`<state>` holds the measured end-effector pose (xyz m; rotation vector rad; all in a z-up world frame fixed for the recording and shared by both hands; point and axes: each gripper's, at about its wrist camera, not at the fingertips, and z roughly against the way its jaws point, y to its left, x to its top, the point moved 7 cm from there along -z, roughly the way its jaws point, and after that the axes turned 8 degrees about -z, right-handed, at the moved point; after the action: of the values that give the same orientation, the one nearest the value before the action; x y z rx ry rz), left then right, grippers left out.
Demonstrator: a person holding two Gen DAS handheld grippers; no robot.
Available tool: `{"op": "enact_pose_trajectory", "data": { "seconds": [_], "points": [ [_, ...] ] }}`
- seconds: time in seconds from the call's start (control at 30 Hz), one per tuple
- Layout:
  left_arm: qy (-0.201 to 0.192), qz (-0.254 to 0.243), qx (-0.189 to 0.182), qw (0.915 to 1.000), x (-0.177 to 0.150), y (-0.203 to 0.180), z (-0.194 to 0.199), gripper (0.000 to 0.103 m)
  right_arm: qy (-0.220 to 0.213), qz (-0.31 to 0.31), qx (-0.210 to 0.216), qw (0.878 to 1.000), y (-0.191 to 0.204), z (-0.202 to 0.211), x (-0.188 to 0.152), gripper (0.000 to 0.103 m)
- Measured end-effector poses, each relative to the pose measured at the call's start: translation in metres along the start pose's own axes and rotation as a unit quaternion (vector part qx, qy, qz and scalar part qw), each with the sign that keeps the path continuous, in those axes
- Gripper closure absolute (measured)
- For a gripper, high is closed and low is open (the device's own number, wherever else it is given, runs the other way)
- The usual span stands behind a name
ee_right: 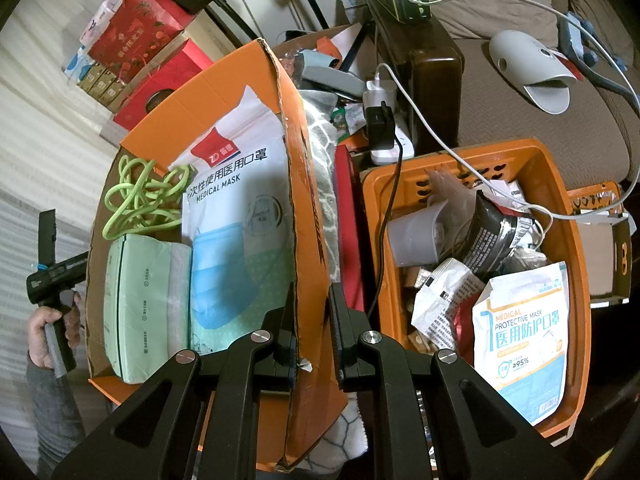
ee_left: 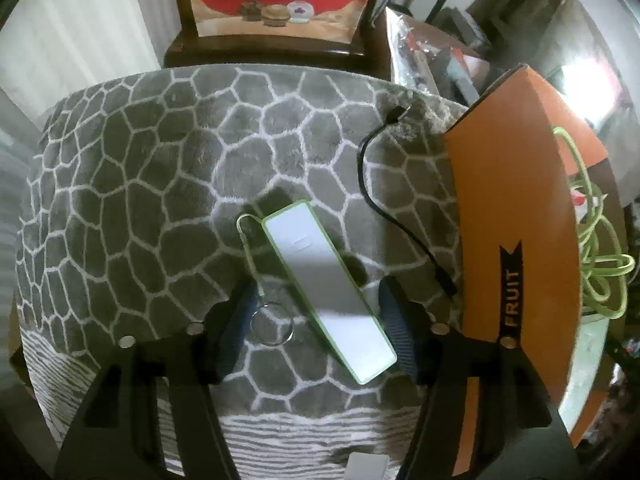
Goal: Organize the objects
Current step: 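Close the left gripper on the power bank and lift it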
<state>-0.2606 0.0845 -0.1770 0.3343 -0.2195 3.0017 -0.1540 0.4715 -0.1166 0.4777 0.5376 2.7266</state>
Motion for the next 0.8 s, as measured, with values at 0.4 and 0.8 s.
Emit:
{"op": "enact_pose_trajectory", "data": {
  "seconds": [0.4,0.8],
  "points": [
    [-0.022,-0.027,-0.004,0.9994,0.001,-0.01,0.005,0.078,-0.001,0.003,-0.005,1.0,-0.001,-0.001,-0.001,0.091],
    [-0.079,-0.05,-0.03,0.9952,0.006,-0.019,0.059,0.08,-0.001,0.002,-0.005,1.0,0.0,-0.001,-0.001,0.091]
  ]
}}
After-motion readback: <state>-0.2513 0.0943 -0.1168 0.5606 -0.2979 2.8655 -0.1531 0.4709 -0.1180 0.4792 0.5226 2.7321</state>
